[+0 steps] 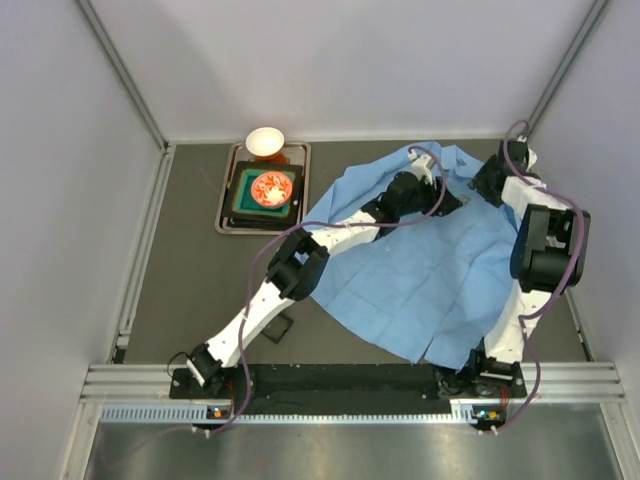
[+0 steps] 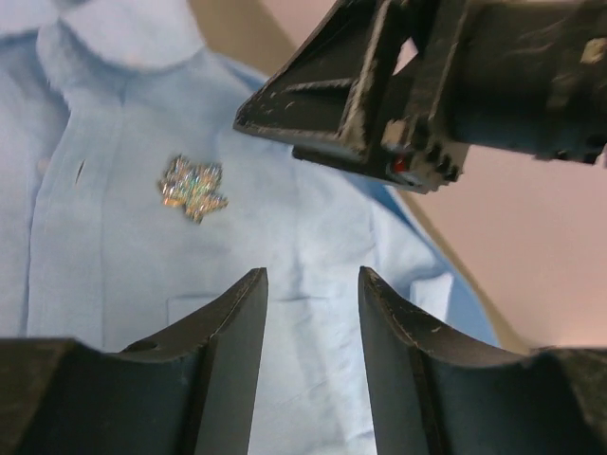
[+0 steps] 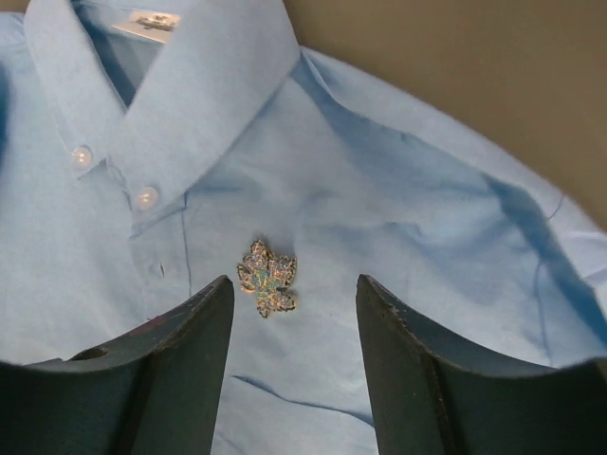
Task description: Remove the brooch from the garment
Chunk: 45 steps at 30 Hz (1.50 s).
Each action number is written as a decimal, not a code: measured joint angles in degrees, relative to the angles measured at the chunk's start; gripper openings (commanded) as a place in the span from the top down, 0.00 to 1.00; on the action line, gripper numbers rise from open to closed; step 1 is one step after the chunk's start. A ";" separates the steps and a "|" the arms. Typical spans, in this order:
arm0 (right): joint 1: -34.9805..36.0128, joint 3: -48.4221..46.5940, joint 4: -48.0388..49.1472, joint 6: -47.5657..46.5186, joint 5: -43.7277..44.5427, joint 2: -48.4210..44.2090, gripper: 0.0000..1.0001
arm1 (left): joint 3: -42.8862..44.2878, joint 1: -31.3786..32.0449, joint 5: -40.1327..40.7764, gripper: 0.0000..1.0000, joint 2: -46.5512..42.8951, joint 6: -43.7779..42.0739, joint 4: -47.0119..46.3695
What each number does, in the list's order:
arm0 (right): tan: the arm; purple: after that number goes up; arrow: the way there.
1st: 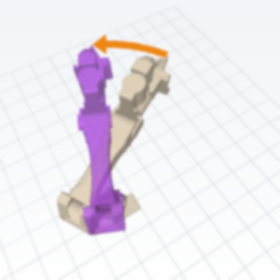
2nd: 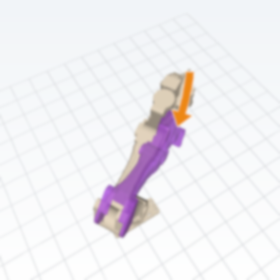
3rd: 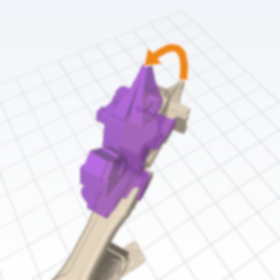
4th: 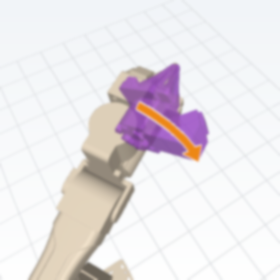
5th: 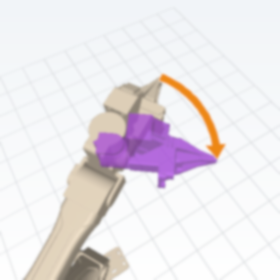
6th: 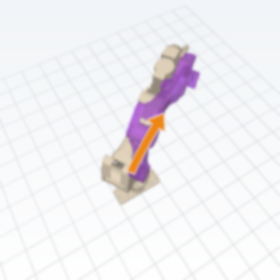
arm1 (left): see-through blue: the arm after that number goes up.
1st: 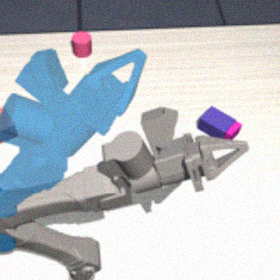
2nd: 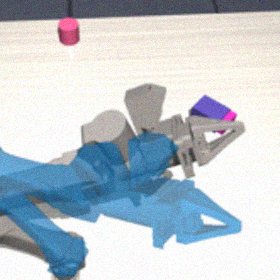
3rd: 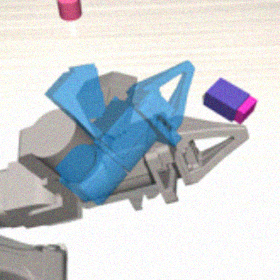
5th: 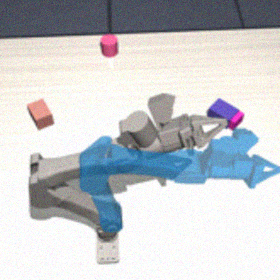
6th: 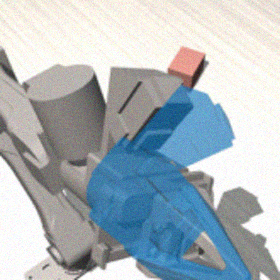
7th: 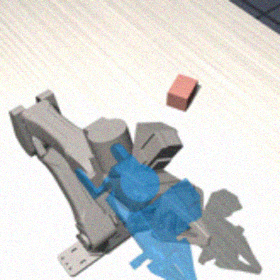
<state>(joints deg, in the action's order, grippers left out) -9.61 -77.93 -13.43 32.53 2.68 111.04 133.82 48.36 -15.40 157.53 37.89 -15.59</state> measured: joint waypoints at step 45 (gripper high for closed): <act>7.93 -3.63 -5.40 -27.02 8.83 4.61 0.46 | -17.05 -3.69 3.45 0.67 -5.62 11.67 -0.63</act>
<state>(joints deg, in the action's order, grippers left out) -1.67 -81.56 -18.83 5.52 11.51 115.66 116.77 44.66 -11.94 151.92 49.56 -16.23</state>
